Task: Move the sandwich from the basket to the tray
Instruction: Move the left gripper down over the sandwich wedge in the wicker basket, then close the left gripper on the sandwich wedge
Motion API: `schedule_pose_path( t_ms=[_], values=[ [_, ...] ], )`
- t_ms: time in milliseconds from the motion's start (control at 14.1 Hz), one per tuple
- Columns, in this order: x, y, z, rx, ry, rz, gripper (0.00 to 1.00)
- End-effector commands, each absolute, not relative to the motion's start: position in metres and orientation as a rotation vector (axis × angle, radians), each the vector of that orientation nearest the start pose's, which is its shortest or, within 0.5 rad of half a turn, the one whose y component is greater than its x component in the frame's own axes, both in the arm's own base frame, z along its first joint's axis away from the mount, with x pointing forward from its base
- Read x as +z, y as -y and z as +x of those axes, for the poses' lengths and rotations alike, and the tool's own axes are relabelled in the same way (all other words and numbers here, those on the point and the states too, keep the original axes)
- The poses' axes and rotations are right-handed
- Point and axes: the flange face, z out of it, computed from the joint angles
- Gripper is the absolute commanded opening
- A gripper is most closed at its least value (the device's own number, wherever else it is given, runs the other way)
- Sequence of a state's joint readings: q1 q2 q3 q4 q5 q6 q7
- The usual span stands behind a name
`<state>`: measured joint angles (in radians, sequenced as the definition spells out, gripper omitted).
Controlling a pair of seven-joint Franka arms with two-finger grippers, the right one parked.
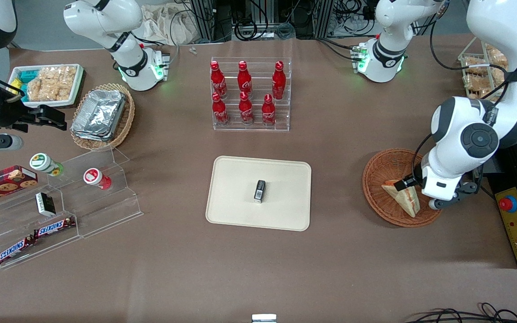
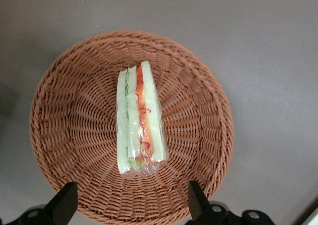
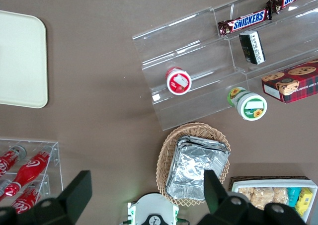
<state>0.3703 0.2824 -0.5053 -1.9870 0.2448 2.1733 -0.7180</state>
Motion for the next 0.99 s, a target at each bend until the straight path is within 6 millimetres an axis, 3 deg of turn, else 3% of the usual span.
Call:
schedule_pose_path(
  t_ms=[0,212,283,495,919],
  values=[
    [0.320,0.061,0.582,-0.013,0.721,-2.975,1.00],
    [0.292,0.057,0.573,-0.036,0.693,-2.976,1.00],
    [0.285,0.041,0.574,-0.046,0.698,-2.955,1.00],
    [0.266,0.023,0.574,-0.065,0.718,-2.957,1.00],
    [0.231,0.028,0.576,-0.055,0.783,-2.981,1.00]
  ],
)
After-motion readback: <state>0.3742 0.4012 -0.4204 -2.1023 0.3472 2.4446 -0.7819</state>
